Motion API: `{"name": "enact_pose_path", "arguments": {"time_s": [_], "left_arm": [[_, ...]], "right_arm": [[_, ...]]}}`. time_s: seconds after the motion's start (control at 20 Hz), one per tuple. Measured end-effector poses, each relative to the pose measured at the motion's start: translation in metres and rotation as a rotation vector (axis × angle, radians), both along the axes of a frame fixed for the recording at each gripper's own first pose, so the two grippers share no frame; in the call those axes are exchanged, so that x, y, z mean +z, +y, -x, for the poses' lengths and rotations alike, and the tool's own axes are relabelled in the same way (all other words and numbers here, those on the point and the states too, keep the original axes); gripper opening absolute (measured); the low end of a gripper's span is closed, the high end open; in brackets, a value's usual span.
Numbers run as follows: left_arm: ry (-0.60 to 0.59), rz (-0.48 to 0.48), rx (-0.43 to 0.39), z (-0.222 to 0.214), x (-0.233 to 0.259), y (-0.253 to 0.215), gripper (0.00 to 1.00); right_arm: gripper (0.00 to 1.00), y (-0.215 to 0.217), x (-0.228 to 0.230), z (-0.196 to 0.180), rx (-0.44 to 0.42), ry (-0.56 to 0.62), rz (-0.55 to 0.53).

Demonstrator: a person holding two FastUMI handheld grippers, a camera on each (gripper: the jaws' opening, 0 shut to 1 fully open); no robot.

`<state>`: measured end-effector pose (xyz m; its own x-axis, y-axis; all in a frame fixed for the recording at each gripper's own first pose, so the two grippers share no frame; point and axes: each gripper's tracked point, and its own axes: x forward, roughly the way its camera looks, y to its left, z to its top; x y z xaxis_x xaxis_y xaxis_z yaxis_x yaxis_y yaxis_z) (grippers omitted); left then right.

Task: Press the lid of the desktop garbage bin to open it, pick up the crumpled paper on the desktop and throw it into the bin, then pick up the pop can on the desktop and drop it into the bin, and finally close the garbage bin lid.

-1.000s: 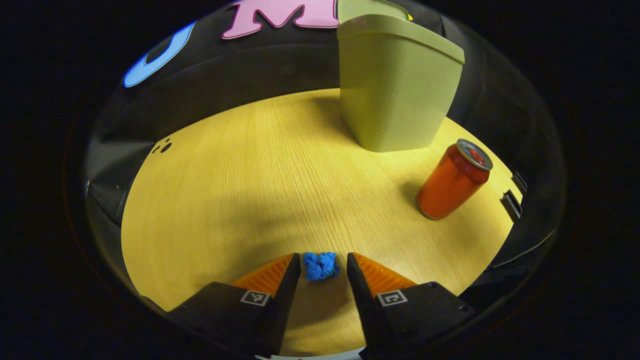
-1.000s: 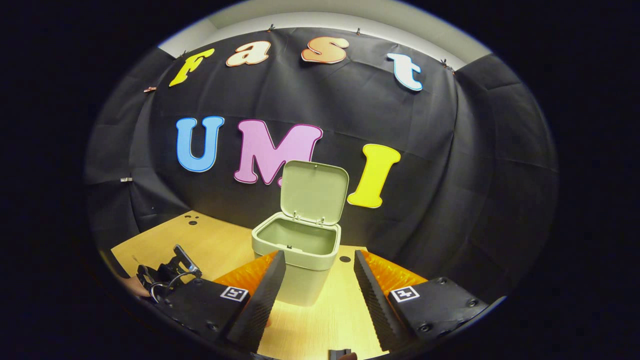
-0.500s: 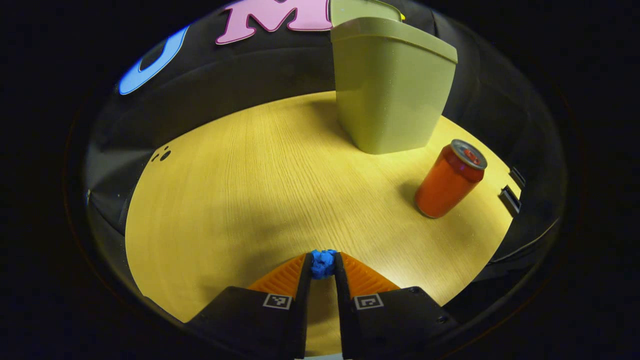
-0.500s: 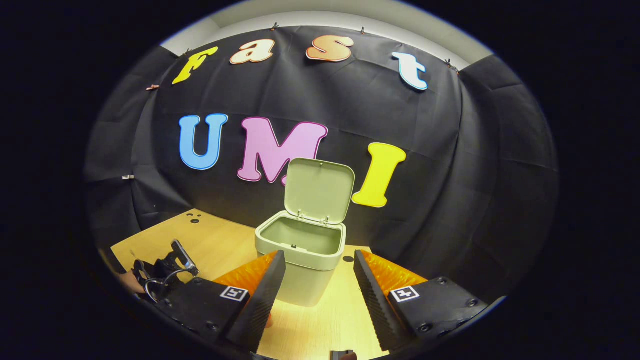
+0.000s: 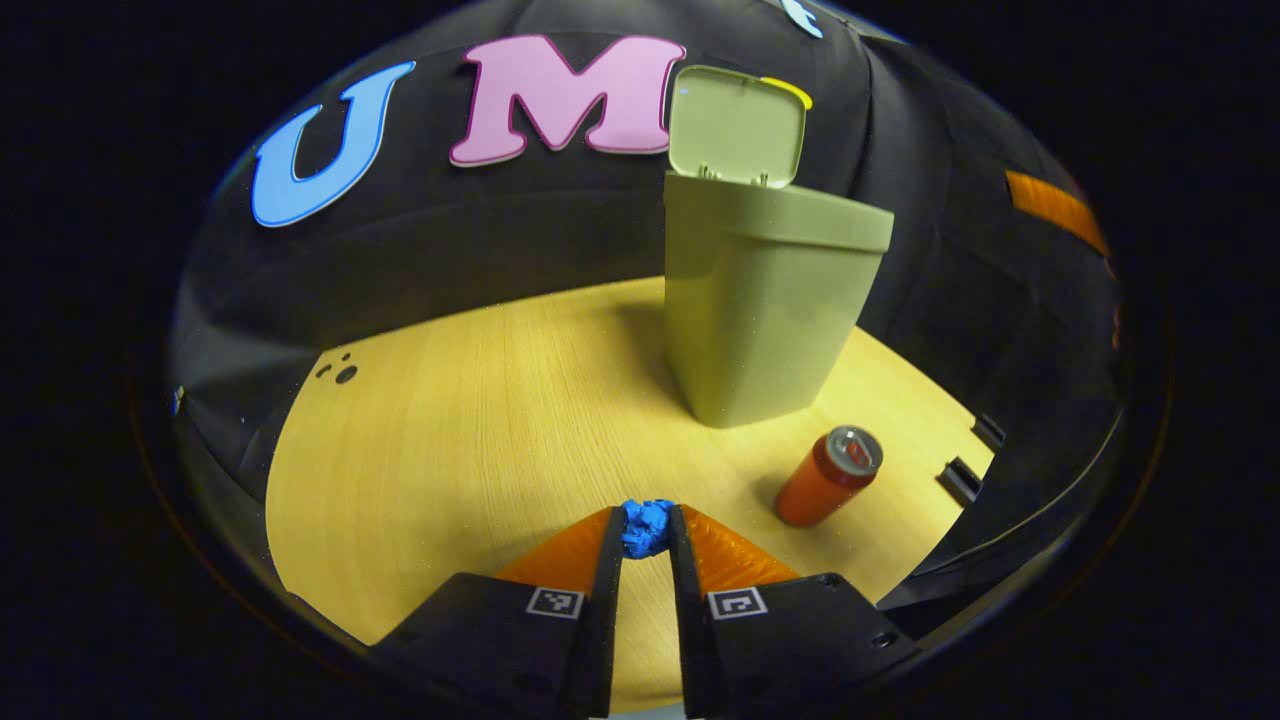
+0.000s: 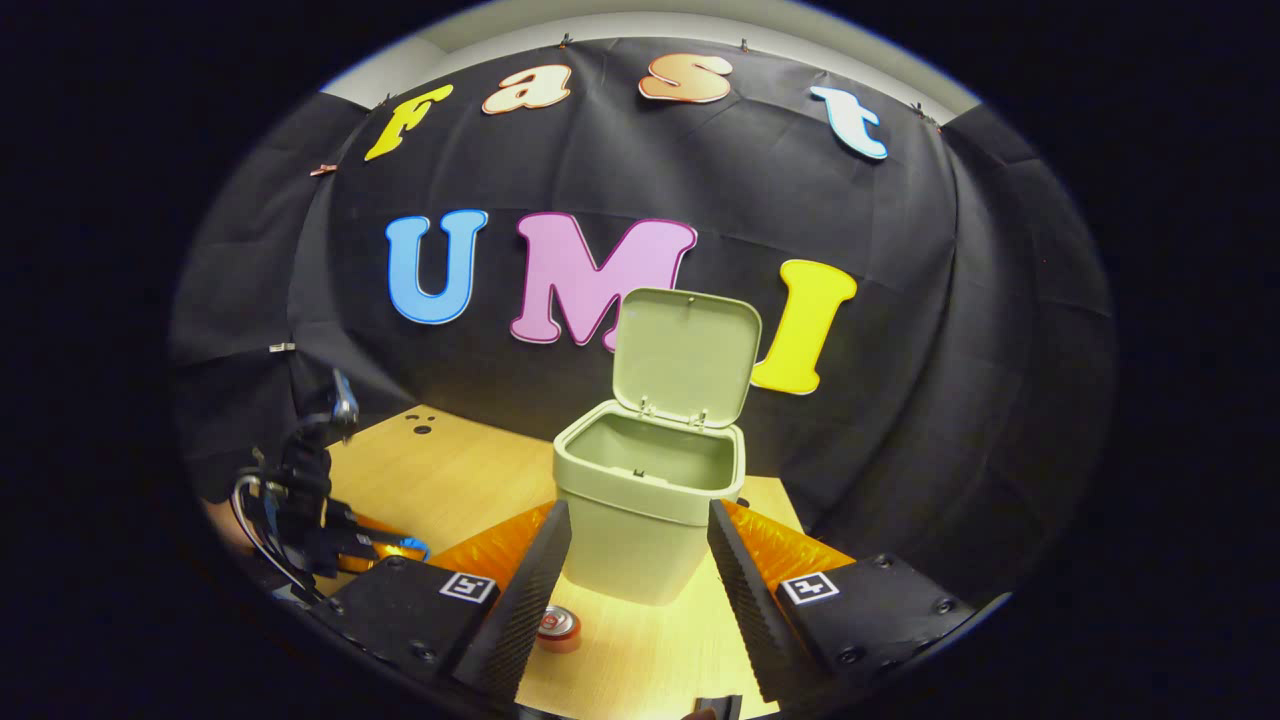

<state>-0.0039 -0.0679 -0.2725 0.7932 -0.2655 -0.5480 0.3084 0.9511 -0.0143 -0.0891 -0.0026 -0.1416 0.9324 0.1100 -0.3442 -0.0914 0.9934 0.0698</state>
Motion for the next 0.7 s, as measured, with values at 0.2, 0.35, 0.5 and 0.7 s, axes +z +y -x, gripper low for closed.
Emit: {"name": "enact_pose_path", "arguments": {"time_s": [0.2,0.35,0.5,0.7], "left_arm": [[-0.112,0.051,-0.003,-0.018,0.062,-0.009,0.30],[-0.208,0.092,-0.021,-0.034,0.113,-0.019,0.31],[-0.288,0.136,-0.038,-0.048,0.155,-0.033,0.31],[-0.372,0.178,-0.080,-0.069,0.199,-0.053,0.30]], "right_arm": [[0.88,0.019,-0.018,0.007,0.045,0.051,-0.064],[0.88,0.024,-0.028,0.011,0.046,0.081,-0.101],[0.88,0.026,-0.037,0.016,0.051,0.106,-0.099],[0.88,0.026,-0.044,0.022,0.049,0.132,-0.121]]}}
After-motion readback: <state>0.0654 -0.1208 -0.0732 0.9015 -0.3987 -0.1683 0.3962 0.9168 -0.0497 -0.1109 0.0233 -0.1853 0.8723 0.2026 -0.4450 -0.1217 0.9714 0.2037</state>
